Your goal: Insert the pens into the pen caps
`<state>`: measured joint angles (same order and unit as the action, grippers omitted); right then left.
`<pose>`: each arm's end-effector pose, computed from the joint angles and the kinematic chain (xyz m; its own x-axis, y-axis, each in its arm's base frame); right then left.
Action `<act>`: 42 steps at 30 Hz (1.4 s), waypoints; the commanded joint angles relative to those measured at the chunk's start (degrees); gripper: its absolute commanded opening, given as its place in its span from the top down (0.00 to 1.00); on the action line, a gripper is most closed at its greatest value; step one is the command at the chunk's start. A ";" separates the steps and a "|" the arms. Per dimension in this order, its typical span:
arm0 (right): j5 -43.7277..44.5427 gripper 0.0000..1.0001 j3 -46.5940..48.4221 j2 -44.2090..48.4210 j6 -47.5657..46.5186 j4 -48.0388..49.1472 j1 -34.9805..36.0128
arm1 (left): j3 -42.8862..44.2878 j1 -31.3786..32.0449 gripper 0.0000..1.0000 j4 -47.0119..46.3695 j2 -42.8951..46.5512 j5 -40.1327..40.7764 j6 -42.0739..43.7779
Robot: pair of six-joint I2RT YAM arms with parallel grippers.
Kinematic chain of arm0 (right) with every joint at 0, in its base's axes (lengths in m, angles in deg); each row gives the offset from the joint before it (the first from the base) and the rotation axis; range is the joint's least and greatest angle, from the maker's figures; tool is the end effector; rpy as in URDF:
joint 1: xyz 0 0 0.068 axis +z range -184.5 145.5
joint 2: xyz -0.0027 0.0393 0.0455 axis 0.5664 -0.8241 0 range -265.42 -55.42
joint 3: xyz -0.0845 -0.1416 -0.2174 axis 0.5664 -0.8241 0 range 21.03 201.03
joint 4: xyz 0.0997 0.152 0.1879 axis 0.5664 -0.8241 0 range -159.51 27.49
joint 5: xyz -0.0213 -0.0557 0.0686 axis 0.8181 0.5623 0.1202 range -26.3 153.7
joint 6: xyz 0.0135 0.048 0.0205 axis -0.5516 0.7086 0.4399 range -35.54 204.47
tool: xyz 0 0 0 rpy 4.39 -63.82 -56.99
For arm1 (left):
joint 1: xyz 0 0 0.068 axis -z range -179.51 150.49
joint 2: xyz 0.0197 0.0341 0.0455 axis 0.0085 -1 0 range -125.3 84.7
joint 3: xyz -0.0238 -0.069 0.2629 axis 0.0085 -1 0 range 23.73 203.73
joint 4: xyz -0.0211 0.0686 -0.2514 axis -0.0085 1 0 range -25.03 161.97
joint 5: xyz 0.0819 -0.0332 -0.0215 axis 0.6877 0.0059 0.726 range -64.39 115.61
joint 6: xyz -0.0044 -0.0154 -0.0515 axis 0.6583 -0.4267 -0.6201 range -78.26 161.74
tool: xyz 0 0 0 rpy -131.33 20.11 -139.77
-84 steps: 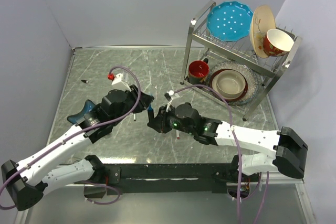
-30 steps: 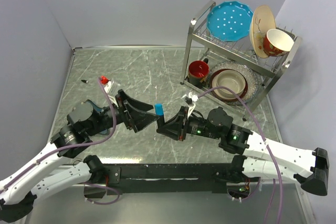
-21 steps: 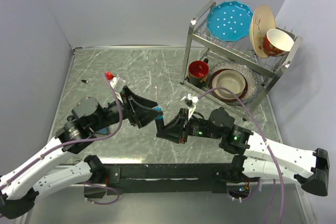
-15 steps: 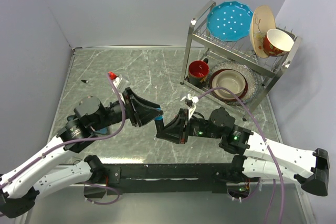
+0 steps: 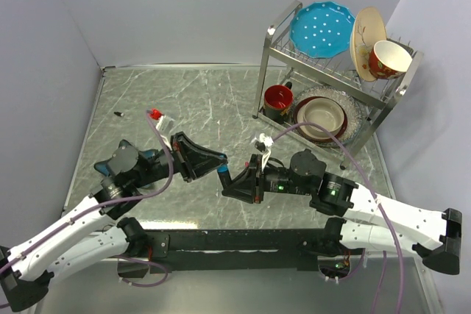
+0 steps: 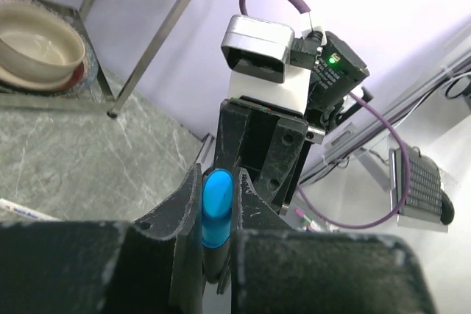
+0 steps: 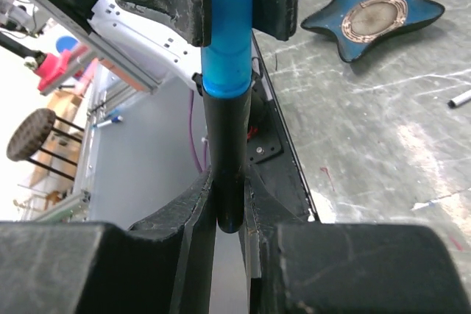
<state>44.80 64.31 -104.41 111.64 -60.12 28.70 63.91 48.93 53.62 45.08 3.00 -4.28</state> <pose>0.0816 0.1873 0.3419 -0.4755 0.0171 -0.8796 -0.8690 0.1464 0.4726 0.0997 -0.1330 0.3664 -0.5815 -0.3455 -0.7366 0.7516 0.1185 -0.6489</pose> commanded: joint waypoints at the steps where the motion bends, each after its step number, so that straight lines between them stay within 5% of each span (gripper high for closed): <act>1: 7.30 1.00 12.07 1.62 -3.27 13.96 -5.53 | -3.35 1.56 0.99 9.33 2.08 -9.56 -1.79; 8: -0.52 1.00 15.77 -2.51 0.07 16.94 -12.31 | -16.44 1.74 0.99 -6.99 4.81 -11.31 -13.19; 20: 0.96 1.00 18.41 -8.31 1.91 21.16 -12.40 | -20.58 4.54 0.99 -10.97 4.03 -6.84 -15.06; 24: 0.09 1.00 19.64 -9.63 3.31 22.74 -13.45 | -24.44 8.32 0.99 -19.46 0.78 -3.85 -17.96; 29: -1.41 1.00 21.57 -11.12 4.90 24.42 -15.29 | -21.29 14.65 0.99 -16.16 -3.80 -1.30 -14.72; 42: -4.57 1.00 29.47 -15.25 6.12 24.06 -19.60 | -22.25 19.40 0.99 -7.98 -1.51 0.29 -14.45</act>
<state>19.60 82.41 -116.52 116.71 -67.83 15.06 47.65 59.38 20.46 48.75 32.77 -16.32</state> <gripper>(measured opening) 0.231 0.147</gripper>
